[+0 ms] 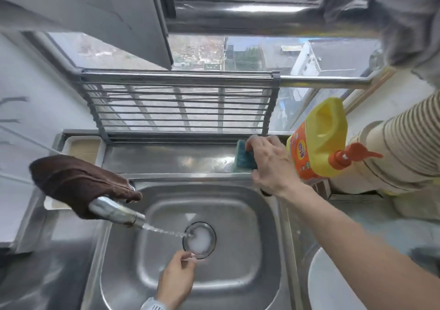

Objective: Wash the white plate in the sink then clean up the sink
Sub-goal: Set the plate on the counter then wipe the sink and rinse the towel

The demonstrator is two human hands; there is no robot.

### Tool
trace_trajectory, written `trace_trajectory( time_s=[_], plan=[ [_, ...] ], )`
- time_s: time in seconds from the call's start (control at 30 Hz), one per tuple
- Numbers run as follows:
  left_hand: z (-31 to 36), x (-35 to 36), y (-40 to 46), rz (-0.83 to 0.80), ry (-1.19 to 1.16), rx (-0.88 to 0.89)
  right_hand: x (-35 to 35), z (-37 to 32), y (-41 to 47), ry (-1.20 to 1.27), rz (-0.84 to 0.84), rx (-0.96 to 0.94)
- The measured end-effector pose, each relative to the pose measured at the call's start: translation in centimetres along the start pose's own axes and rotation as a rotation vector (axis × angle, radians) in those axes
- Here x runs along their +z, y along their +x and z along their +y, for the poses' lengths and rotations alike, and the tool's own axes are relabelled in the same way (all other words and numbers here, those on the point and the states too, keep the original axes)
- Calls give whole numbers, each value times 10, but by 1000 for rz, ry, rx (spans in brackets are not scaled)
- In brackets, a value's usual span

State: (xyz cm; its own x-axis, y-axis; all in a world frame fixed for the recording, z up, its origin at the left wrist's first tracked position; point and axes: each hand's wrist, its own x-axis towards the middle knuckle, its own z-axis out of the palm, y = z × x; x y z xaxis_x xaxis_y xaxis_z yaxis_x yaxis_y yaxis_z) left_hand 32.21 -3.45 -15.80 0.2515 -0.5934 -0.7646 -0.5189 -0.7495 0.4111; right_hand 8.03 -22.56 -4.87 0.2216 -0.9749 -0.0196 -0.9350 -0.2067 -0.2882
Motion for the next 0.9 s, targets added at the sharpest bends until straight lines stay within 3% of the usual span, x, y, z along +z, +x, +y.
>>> trace_trajectory(
  time_s=[0.2, 0.43, 0.57, 0.77, 0.9],
  plan=[
    [0, -8, -2, 40, -43, 27, 26, 26, 27, -60, -236, 36],
    [-3, -11, -4, 47, -67, 38, 22, 24, 6, -4, -111, 19],
    [-1, -36, -28, 91, -194, 47, -6, -30, -34, 332, -59, 168],
    [13, -96, -73, 155, -569, -17, -39, -133, -67, 921, -444, 421],
    [40, -137, -90, 141, -1098, -43, -42, -180, -31, 1172, -588, 550]
  ],
)
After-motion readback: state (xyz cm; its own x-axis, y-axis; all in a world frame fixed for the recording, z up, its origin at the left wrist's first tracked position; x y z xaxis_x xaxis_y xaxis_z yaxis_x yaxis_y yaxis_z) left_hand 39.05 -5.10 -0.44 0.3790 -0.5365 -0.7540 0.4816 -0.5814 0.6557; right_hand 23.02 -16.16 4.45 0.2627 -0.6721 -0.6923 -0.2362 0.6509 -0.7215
